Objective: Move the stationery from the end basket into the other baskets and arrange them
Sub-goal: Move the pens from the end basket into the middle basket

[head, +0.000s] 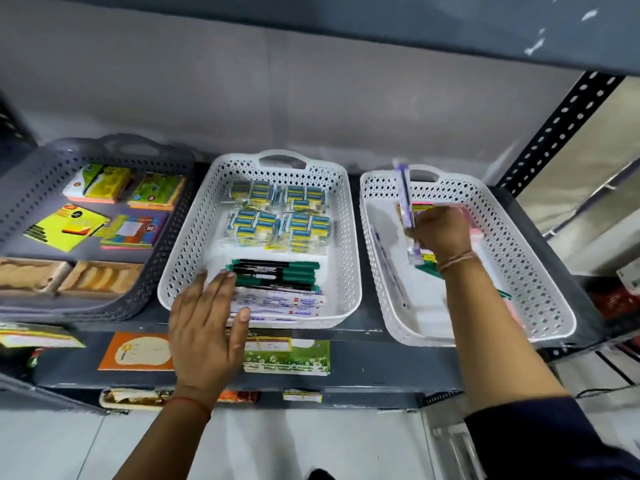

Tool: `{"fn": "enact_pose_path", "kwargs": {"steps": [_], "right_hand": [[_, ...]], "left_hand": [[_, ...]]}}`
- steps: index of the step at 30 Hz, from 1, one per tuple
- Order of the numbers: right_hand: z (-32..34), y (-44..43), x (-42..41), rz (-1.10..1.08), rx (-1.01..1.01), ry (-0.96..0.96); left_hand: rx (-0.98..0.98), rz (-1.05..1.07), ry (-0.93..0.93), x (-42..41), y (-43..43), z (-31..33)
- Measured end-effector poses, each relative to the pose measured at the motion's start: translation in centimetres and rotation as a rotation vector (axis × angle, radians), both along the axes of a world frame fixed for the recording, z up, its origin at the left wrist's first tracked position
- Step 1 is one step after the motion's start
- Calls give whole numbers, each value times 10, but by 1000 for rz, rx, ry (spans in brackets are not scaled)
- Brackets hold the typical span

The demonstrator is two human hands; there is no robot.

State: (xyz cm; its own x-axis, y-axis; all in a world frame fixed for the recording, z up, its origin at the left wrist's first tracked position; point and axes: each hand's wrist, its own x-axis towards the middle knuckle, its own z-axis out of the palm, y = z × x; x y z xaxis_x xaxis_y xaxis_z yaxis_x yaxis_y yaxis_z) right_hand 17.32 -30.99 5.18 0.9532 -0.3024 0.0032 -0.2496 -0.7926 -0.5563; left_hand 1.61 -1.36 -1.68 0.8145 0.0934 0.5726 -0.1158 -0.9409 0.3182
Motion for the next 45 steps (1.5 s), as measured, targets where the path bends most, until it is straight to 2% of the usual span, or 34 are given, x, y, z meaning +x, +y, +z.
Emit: {"fn": "enact_pose_path", "kwargs": {"steps": [2, 4, 7, 11, 14, 17, 20, 23, 24, 26, 29, 34, 37, 39, 41, 43, 45], "right_hand": [[19, 21, -16, 121, 177, -167], [36, 54, -34, 331, 238, -132], [38, 112, -54, 698, -7, 92], [-1, 153, -70, 877, -325, 287], [-15, 158, -76, 874, -364, 253], [-11, 148, -73, 797, -283, 202], [8, 124, -61, 592, -94, 20], [18, 86, -38, 314, -170, -220], [17, 71, -27, 237, -251, -206], [7, 50, -15, 160, -385, 24], [-14, 37, -14, 181, -409, 336], [-30, 38, -24, 50, -328, 248], [-16, 34, -28, -25, -250, 146], [6, 46, -39, 56, -205, -78], [28, 73, -57, 239, -60, -304], [35, 107, -73, 514, -58, -264], [21, 140, -82, 735, -135, -79]], "left_hand": [[24, 17, 40, -5, 20, -2], [54, 42, 78, -7, 40, -2], [62, 75, 133, -7, 62, 1], [98, 33, 199, -6, 72, 3], [83, 3, 223, -5, 71, 4], [44, 10, 205, -1, 64, 3], [8, 28, 171, 3, 56, 4], [-23, 39, 142, 4, 48, 1], [-30, 41, 136, 4, 46, 0], [-45, 46, 130, 3, 45, -4], [-58, 54, 128, 2, 45, -7], [-80, 55, 118, 0, 46, -8], [-64, 57, 115, 0, 49, -8], [-46, 48, 116, 0, 51, -9], [-40, 39, 114, 1, 52, -9], [-44, 38, 123, 1, 51, -8], [-37, 30, 141, 2, 53, -7]]}}
